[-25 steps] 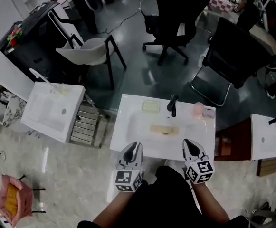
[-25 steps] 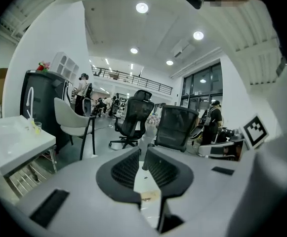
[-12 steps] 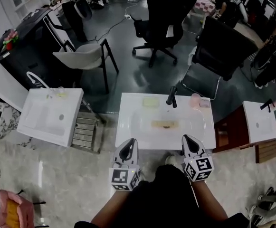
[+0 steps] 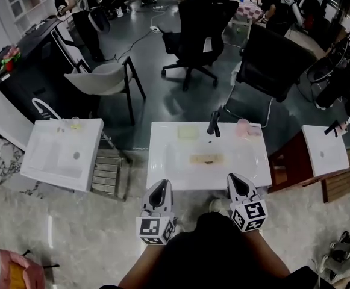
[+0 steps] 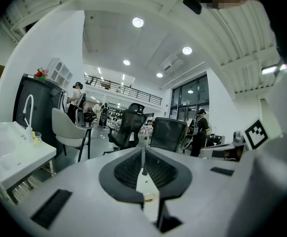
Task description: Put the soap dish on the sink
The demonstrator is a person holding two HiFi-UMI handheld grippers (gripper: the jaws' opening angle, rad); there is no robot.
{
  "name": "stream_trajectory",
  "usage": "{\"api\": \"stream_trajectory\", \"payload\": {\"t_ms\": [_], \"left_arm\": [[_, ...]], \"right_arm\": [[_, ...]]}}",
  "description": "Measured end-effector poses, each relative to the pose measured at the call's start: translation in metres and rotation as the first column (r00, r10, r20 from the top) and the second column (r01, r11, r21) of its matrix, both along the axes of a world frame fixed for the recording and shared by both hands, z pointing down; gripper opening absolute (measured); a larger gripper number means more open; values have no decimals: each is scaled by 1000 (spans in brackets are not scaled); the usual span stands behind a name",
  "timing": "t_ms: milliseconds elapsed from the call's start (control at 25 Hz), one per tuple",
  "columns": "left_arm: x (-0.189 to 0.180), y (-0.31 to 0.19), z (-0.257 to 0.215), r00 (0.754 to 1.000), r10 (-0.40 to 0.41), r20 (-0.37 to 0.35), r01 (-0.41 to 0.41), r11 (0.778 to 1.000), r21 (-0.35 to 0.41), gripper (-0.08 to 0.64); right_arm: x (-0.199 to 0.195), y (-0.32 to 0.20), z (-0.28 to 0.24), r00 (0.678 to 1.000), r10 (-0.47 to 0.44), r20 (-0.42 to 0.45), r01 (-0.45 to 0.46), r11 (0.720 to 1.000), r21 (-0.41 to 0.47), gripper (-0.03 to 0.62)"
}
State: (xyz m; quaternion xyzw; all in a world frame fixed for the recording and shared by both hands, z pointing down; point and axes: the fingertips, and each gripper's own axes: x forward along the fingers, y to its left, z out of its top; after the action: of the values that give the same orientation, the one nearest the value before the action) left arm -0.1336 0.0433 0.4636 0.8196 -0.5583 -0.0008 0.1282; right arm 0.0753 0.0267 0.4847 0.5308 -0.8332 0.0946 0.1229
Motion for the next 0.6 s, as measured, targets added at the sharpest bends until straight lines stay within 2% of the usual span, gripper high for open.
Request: {"api": "stream_trajectory", "payload": {"t_ms": [600], "left_arm": [[-21,9,7,1000,-10,-13,11,1000,10,25]], "right_arm": [[-5,-1,2,1000,12,-28,-12,1000,11,-3]]}}
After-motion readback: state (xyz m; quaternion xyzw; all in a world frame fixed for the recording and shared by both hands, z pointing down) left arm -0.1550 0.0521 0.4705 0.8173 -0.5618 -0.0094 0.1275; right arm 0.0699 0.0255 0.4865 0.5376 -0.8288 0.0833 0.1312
